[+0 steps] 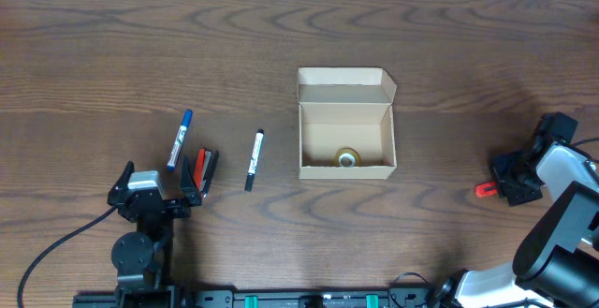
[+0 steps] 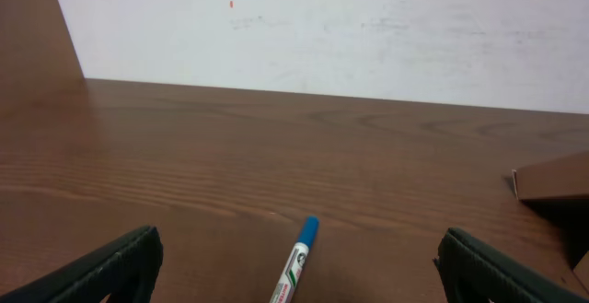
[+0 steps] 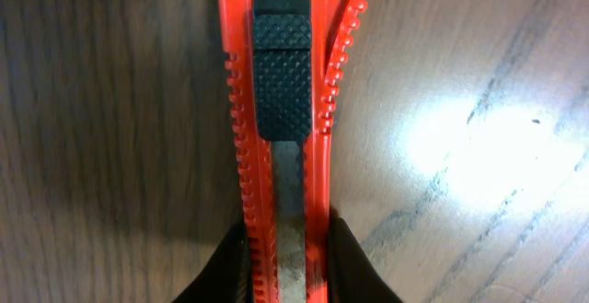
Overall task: Pack container
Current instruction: 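Grasp the red box cutter with the right gripper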
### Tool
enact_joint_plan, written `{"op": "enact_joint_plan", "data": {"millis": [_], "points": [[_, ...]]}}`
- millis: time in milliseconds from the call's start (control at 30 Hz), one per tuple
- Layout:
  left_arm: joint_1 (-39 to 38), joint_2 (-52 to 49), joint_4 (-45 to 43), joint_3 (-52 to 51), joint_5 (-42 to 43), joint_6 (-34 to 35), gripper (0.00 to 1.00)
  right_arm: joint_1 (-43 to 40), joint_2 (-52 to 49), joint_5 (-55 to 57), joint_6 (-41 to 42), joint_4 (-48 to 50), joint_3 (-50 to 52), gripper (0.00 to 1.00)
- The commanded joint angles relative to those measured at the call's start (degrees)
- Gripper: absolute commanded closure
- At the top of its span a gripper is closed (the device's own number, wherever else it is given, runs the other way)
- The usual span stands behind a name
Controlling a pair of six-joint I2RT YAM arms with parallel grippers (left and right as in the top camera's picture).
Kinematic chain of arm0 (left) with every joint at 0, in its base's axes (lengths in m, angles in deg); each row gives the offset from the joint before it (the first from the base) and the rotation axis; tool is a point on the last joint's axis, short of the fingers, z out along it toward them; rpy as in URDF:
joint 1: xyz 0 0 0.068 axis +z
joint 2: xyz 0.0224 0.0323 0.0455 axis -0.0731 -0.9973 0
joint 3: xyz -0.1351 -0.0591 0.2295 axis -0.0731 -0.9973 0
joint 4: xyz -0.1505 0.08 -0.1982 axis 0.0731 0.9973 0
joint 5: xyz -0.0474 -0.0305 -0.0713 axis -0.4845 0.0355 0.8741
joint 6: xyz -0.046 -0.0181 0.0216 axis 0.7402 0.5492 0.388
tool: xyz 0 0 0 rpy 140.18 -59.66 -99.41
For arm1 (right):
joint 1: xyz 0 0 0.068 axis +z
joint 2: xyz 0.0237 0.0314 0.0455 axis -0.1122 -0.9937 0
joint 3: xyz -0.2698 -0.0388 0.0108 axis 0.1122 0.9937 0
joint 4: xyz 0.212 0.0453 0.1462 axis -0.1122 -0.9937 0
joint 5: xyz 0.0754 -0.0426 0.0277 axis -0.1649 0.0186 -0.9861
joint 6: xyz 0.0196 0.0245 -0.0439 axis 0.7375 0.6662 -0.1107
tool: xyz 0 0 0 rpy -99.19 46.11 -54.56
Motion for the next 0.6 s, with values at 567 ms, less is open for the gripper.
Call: {"op": "enact_joint_plan", "data": {"millis": [567], "points": [[-0.28, 0.46, 2.95, -0.79, -0.20, 0.42, 0.05, 3.45, 7.58, -19.12, -34.91, 3.48, -8.15, 0.98]]}}
